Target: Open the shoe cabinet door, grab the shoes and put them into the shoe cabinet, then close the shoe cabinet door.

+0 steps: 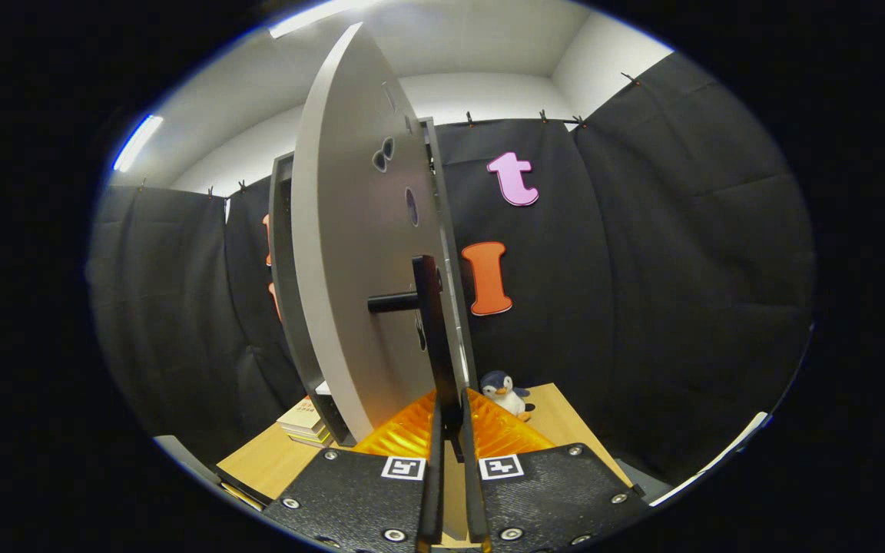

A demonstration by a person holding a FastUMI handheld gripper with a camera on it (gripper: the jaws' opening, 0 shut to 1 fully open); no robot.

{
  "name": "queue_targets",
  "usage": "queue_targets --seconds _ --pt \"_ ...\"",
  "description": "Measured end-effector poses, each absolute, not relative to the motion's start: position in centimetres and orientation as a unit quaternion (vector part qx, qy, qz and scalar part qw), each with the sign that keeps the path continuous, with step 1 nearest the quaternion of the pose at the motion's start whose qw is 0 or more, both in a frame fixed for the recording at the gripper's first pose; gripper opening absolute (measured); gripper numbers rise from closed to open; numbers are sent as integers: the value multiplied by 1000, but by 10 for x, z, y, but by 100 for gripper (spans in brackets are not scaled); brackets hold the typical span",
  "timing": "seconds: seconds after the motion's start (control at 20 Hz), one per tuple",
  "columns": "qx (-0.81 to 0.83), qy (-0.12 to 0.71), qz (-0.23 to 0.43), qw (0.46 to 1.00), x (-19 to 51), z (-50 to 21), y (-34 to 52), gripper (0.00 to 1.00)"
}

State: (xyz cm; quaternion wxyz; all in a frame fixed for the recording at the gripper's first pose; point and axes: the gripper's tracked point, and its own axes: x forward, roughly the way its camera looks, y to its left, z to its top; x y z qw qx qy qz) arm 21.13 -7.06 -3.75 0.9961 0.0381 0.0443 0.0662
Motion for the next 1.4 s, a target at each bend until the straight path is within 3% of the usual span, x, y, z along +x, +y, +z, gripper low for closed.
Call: queue_targets --seconds 0.3,0.85,1.4 --pt "9 39 46 998 214 -32 -104 5" --pt "-2 6 7 1000 173 9 -85 5" --pt "10 -3 39 999 175 5 54 8"
